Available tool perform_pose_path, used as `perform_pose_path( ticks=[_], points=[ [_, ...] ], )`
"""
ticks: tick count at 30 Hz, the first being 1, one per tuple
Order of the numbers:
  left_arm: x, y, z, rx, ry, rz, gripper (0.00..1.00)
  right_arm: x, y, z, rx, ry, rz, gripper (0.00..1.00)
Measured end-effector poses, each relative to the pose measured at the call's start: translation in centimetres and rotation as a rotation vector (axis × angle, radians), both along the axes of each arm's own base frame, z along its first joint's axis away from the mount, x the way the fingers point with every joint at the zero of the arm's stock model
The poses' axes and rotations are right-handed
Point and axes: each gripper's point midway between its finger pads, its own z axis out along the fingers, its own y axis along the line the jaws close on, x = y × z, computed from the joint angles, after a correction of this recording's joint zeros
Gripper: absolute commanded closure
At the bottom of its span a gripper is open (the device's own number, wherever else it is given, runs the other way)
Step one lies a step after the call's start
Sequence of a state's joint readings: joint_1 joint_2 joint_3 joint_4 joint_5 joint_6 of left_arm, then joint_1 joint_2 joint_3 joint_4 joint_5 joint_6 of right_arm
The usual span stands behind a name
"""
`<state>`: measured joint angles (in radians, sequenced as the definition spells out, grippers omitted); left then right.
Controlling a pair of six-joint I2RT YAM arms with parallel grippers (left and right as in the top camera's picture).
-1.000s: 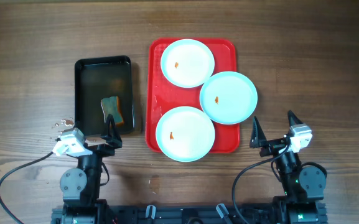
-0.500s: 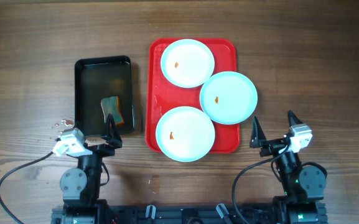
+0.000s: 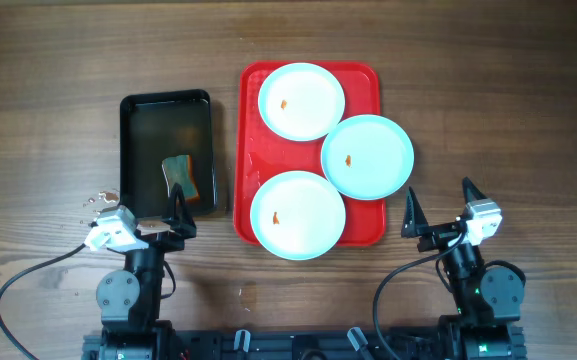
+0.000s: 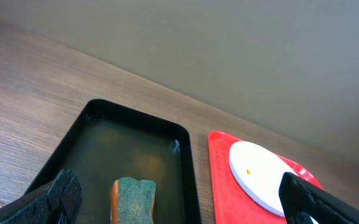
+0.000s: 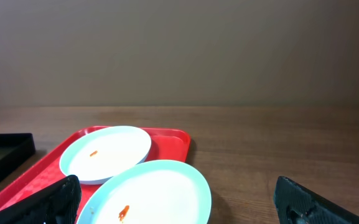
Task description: Clean dirty plates on tray and stack at the side
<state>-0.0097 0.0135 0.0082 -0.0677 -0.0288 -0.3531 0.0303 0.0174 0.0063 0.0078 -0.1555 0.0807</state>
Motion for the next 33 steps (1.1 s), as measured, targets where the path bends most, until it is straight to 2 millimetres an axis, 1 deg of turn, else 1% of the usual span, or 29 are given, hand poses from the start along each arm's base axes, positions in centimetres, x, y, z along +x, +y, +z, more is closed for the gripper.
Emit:
perform_pose_path(
  ticks=[10, 14, 16, 19, 22, 25, 28, 30, 33],
  points=[
    [0.0, 0.0, 0.0, 0.0, -0.001, -0.002, 0.0, 0.0, 0.0, 0.0, 0.0, 0.0, 0.0, 0.0],
    [0.0, -0.4, 0.2, -0.002, -0.008, -0.025, 0.0, 0.0, 0.0, 0.0, 0.001, 0.0, 0.0, 0.0],
    [0.0, -1.1, 0.6, -0.004, -0.024, -0.067, 0.0, 0.0, 0.0, 0.0, 0.012, 0.002, 0.0, 0.0],
    [-0.1, -2.9, 1.4, -0.008, -0.058, -0.167, 0.0, 0.0, 0.0, 0.0, 0.069, 0.013, 0.0, 0.0],
    [-0.4, -4.5, 1.5, -0.012, -0.059, -0.262, 0.0, 0.0, 0.2, 0.0, 0.16, 0.029, 0.011, 0.0],
    [-0.9, -5.9, 1.5, -0.016, -0.059, -0.35, 0.0, -0.3, 1.2, 0.4, 0.21, 0.032, 0.075, 0.0],
    [-1.2, -6.7, 1.6, -0.022, -0.06, -0.397, 0.0, -0.7, 2.5, 0.6, 0.223, 0.043, 0.15, 0.0],
    [-1.4, -7.0, 2.5, -0.026, -0.075, -0.416, 0.0, -1.2, 3.2, 1.9, 0.227, 0.045, 0.193, 0.0],
    [-2.0, -7.0, 5.5, -0.024, -0.113, -0.42, 0.0, -2.3, 3.7, 5.9, 0.227, 0.009, 0.232, 0.0]
  ],
)
